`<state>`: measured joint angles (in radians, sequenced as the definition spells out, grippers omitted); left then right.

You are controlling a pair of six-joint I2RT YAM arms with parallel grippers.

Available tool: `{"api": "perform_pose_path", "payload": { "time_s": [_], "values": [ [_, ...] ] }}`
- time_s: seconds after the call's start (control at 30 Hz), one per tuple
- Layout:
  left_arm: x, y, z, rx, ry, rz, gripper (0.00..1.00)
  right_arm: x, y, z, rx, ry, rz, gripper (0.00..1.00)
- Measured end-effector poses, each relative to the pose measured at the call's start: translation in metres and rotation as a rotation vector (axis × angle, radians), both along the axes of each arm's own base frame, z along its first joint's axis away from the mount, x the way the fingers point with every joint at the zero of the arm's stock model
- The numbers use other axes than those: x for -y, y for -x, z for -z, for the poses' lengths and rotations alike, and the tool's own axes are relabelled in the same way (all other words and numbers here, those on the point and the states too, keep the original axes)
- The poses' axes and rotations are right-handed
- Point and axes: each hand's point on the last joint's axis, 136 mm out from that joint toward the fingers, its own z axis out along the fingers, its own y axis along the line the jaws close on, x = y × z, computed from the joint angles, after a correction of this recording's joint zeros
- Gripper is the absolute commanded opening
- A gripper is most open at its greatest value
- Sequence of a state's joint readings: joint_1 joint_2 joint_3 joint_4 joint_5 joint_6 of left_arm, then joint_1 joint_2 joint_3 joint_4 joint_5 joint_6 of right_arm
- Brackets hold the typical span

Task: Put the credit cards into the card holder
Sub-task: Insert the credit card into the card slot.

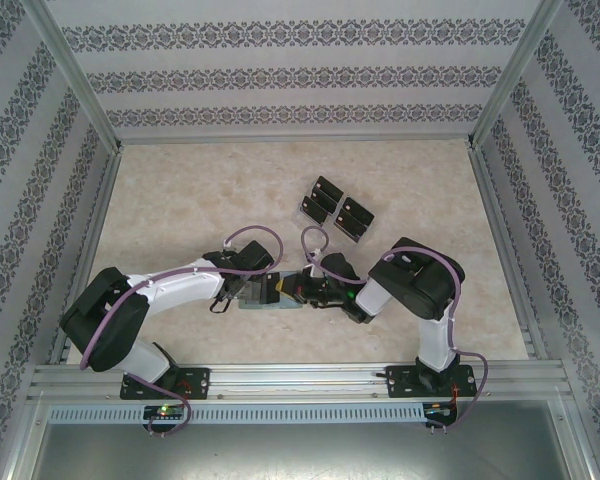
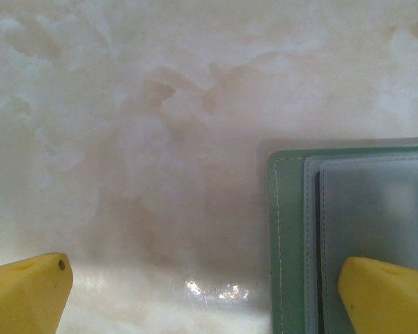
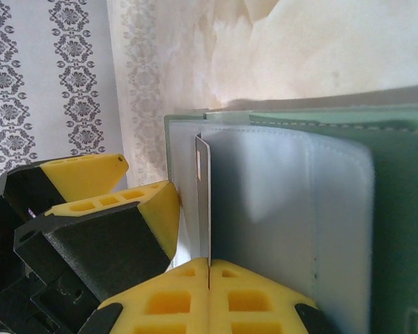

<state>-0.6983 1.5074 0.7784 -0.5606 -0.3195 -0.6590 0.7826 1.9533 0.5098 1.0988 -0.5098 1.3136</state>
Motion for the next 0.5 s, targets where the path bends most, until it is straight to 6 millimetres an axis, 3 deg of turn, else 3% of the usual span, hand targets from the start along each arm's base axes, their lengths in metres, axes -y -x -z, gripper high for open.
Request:
{"api": "perform_pose_path", "payload": {
  "time_s": [0.03, 0.5],
  "values": [
    [0.000, 0.000, 0.000, 0.000, 0.000, 0.000, 1.00, -0.001, 0.000, 0.000, -0.001, 0.002, -0.003, 0.00],
    [0.000, 0.000, -0.001, 0.002, 0.003, -0.003, 1.00, -0.005, 0.005, -0.014, 0.021, 0.045, -0.036, 0.49]
  ]
}}
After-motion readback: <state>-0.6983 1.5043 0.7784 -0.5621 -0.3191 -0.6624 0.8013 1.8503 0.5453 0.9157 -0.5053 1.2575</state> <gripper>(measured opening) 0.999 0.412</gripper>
